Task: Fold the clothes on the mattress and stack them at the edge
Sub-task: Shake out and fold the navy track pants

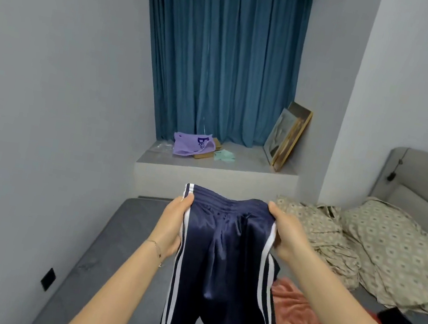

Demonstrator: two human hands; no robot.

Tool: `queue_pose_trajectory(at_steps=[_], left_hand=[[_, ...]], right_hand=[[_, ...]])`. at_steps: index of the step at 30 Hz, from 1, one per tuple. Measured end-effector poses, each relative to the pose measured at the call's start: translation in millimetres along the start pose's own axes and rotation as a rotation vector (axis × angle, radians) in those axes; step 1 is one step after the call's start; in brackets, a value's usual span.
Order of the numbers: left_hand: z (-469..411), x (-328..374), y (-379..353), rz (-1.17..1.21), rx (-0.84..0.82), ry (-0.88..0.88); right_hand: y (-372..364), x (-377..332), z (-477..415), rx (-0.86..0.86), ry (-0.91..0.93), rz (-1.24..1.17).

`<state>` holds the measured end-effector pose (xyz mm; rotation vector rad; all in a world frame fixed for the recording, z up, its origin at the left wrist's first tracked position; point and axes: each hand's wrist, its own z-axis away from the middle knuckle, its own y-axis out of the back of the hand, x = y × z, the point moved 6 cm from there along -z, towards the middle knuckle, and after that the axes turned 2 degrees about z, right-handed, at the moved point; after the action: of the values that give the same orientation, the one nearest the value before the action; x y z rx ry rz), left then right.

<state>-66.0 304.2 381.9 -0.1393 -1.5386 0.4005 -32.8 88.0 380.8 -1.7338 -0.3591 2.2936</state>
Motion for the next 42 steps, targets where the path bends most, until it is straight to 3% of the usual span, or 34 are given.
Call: queue_pose_trajectory(at_steps=[2,7,10,12,14,16,18,20,22,25,30,34,36,40,42], left_hand=[[11,-6,-24,-0.024,-0.079,-0.072],[37,-20,-61,-0.405,-0.277,-0.294],[41,-38,-63,-0.444,-0.403,-0.245],[40,-41,-56,-0.292,-0.455,-0.178],[32,-37,-38,-0.126,-0.354,-0.167],[22,-29,-17,-0.122,-0.191,-0.196],[14,-30,-4,-0.271,-0.148,-0.194],[11,-37,-6,-0.374,-0.28,-0.112],[11,-37,-10,-0.286,-0.387,-0.061],[20,-13,-11,-0.153,-0.433,-0.11],[42,17,-21,-0.268,-0.506,-0.172],[45,34,-21,-0.25,-0.536,-0.176],[41,22,-8,-0.322,-0.567,-0.097],[46,-79,42,-0.793,-0.642,0.244],[46,-106,68,-0.664,-0.598,0.348]], right_hand=[[-16,10,9,-0.071,0.034,0.087],[-37,14,23,-0.232,-0.013,0.118],[-35,13,24,-0.295,-0.076,0.163],[-28,16,21,-0.245,-0.041,0.173],[-22,17,21,-0.196,0.016,0.194],[-18,17,24,-0.217,0.05,0.23],[-26,17,34,-0.36,0.067,0.251],[-37,16,49,-0.529,0.093,0.222],[-42,13,61,-0.609,0.114,0.161],[-33,7,73,-0.563,0.129,0.173],[-34,2,95,-0.552,0.212,0.496],[-55,-5,97,-0.496,0.335,0.495],[-59,-2,95,-0.486,0.341,0.414],[-40,20,89,-0.451,0.21,0.199],[-14,41,84,-0.391,0.046,0.069]])
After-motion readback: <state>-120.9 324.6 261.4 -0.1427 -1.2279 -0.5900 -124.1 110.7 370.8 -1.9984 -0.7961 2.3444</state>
